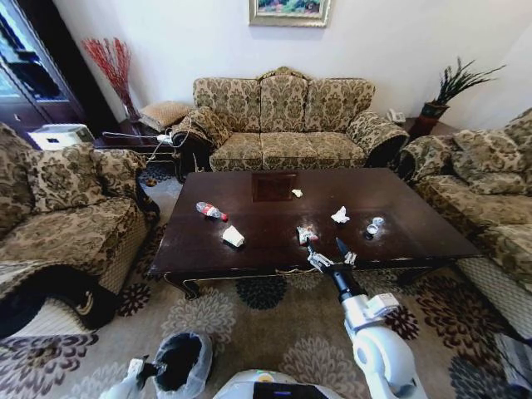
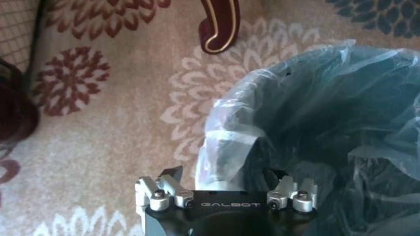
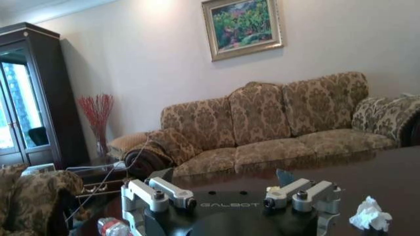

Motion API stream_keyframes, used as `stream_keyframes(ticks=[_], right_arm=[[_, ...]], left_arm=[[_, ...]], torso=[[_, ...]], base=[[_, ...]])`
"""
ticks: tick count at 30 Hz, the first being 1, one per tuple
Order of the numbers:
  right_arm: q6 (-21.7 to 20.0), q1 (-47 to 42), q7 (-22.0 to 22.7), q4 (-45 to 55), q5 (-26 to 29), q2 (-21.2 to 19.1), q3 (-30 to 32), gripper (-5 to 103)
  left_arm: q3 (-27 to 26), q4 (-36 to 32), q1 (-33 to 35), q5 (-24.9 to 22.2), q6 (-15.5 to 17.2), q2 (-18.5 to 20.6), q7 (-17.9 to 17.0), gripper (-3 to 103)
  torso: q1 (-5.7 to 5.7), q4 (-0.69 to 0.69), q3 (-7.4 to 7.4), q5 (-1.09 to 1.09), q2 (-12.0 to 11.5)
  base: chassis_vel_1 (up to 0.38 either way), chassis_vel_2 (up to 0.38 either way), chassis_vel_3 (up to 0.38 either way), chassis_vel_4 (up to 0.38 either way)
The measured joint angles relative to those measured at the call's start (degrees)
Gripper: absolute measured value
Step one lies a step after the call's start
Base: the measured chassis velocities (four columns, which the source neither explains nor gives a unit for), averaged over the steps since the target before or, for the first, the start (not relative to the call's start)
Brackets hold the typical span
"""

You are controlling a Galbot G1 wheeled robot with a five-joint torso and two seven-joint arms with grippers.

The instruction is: Move to the front of the table and place the trash on the table into the trash bin.

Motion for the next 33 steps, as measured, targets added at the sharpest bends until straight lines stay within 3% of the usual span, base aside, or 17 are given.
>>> stream_keyframes(ticks=[3, 7, 12, 15, 19, 20, 22, 25, 33], right_arm=[[0.01, -0.19, -0.01, -0.01, -0.01, -0.05, 0.04, 100], [-0.05, -0.46, -0.13, -0.01, -0.03, -0.12, 0.16, 100], [-0.05, -0.4, 0.27, -0.24, 0.58, -0.13, 0.37, 100], [-0.11, -0.31, 0.41, -0.31, 1.05, -0.45, 0.58, 100], [-0.43, -0.29, 0.28, -0.19, 1.52, -0.81, 0.88, 100], [-0.71, -0.26, 0.27, -0.04, 1.63, -1.13, 1.14, 100], [-0.82, -0.23, 0.29, 0.07, 1.7, -1.34, 1.26, 100], [-1.03, -0.22, 0.52, 0.33, 2.24, -2.15, 1.54, 100], [-1.42, -0.93, 1.08, 0.79, 3.42, -3.08, 1.86, 100]], left_arm=[[0.61, 0.93, -0.95, -0.39, 0.06, -0.38, 0.03, 79], [0.61, 3.77, -3.13, 0.69, 0.18, -1.11, 2.08, 60], [0.2, 4.47, -3.87, 0.78, 0.18, -1.12, 2.89, 49], [0.15, 5.44, -4.65, 0.8, 0.19, -1.14, 3.39, 33], [0.07, 5.85, -5.32, 0.74, 0.84, -1.24, 3.75, 22], [0.02, 5.85, -5.59, 0.33, 1.3, -1.27, 3.91, 11], [0.0, 5.81, -5.7, -0.05, 1.57, -1.3, 3.95, 11], [-0.57, 5.59, -5.43, -0.03, 1.88, -1.36, 4.31, 2], [-3.54, 3.22, -2.51, -2.72, 0.85, -1.11, 4.75, 0]], torso=[[0.0, 0.0, 0.0, 0.0, 0.0], [0.0, 0.0, 0.0, 0.0, 0.0], [0.0, 0.0, 0.0, 0.02, 0.0], [0.0, 0.0, 0.0, 0.02, 0.0], [0.0, 0.01, 0.0, 0.06, 0.0], [0.0, 0.01, 0.0, 0.06, 0.0], [0.0, 0.0, 0.0, 0.05, 0.0], [0.0, 0.01, 0.0, 0.03, 0.0], [0.0, 0.0, 0.0, -0.11, 0.0]], base=[[0.0, 0.0, 0.0, 0.0], [0.0, 0.0, 0.0, 0.0], [0.0, 0.0, 0.0, 0.0], [0.0, 0.0, 0.0, 0.0], [0.0, 0.0, 0.0, 0.0], [0.0, 0.0, 0.0, 0.0], [0.0, 0.0, 0.0, 0.0], [0.0, 0.0, 0.0, 0.0], [0.0, 0.0, 0.0, 0.0]])
